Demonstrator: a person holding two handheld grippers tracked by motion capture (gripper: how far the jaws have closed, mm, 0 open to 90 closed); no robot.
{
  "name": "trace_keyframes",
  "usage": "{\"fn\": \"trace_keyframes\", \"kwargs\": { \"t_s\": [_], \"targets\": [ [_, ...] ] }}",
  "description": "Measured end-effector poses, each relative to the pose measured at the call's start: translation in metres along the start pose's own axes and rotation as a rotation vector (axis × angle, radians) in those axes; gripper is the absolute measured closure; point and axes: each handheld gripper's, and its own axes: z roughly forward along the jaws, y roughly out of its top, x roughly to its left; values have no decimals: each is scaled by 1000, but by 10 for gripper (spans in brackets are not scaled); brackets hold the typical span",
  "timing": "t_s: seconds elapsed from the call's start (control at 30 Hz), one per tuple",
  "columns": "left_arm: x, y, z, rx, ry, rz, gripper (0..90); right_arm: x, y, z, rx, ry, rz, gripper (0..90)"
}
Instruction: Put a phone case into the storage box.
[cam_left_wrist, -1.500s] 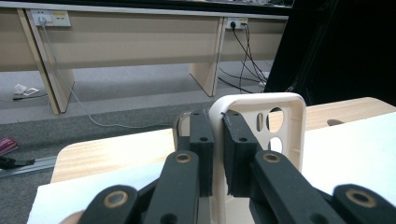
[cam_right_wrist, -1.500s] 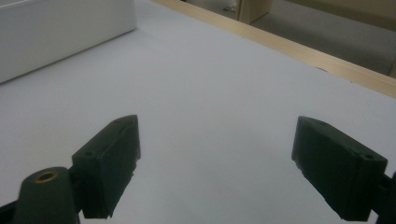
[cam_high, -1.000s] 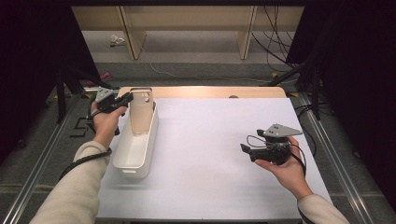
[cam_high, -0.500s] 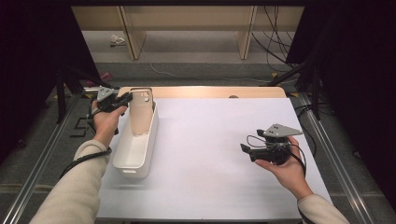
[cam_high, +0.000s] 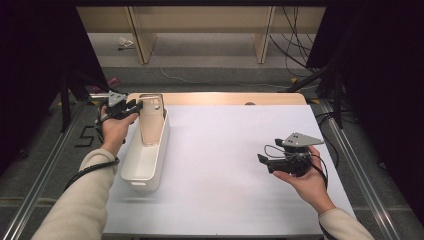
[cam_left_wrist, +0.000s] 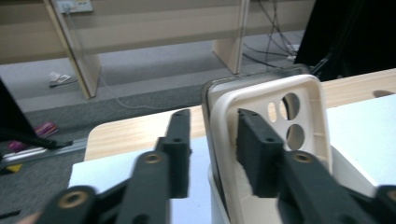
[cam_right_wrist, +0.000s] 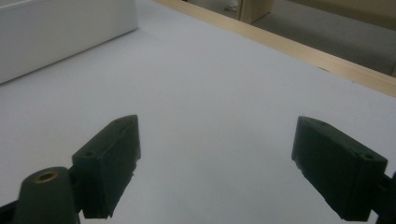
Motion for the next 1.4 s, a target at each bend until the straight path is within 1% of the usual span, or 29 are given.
{"fn": "trace_keyframes", "kwargs": {
  "t_s": [0.07,0.2,0.4,0.57,0.67,0.73,0.9,0.97,1.1,1.13,1.23,1.4],
  "targets": [
    [-1,1,0,7,7,-5,564,0,0,0,0,0,-1,161],
    [-3,2,1,31,15,13,476,0,0,0,-1,-1,0,161],
    [-6,5,-1,43,4,46,406,0,0,0,1,1,1,161],
    [-8,8,-3,63,10,45,309,0,0,0,-2,0,2,161],
    [-8,10,-5,69,11,45,284,0,0,0,0,1,2,161],
    [-9,11,-7,74,2,50,281,0,0,0,-1,0,1,161],
    [-11,13,-12,80,-5,51,202,0,0,0,-1,-1,2,161],
    [-13,13,-15,80,-14,44,180,0,0,0,0,-1,2,161],
    [-16,13,-20,84,-36,47,154,0,0,0,-1,-1,1,161],
    [-17,14,-21,86,-45,43,152,0,0,0,-1,-1,2,161],
    [-18,15,-26,80,-70,10,139,0,0,0,-1,0,0,161],
    [-23,16,-35,75,-90,10,117,0,0,0,-2,0,2,161]
  ]
}}
